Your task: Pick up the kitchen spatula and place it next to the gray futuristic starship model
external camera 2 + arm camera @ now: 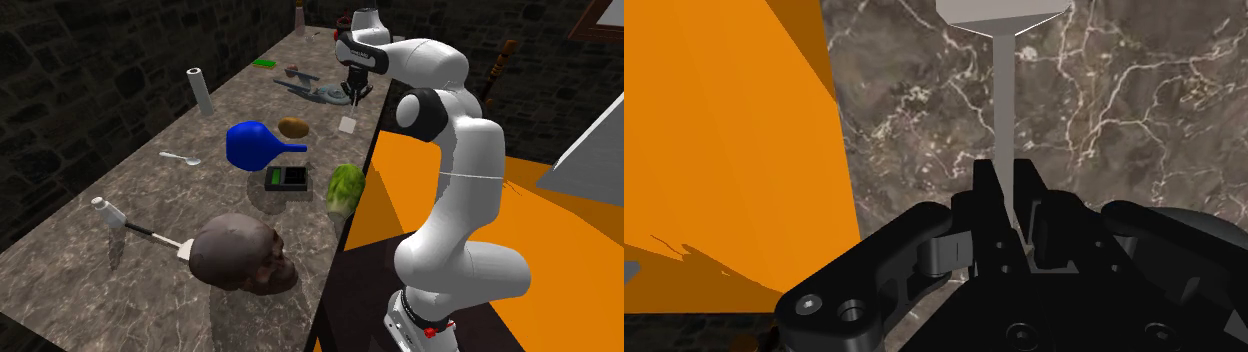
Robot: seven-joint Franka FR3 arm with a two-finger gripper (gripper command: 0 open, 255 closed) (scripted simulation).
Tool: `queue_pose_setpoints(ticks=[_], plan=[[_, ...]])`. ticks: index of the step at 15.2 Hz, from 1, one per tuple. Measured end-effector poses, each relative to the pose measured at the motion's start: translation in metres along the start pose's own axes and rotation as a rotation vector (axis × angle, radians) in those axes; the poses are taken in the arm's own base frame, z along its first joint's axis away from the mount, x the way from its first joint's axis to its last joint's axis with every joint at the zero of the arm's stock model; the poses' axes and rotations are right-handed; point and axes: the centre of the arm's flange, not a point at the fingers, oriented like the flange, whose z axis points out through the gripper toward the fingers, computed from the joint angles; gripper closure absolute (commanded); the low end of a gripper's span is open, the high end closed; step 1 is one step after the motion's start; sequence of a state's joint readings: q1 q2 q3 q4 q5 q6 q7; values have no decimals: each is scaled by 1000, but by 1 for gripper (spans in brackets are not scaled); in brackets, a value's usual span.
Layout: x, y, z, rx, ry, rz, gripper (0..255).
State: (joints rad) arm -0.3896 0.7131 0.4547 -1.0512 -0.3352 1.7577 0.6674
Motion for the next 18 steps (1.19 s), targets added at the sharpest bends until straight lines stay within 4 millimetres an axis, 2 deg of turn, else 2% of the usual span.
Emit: queue_pose_setpoints(ticks=[18], plan=[[-7,0,93,0,0,0,255]])
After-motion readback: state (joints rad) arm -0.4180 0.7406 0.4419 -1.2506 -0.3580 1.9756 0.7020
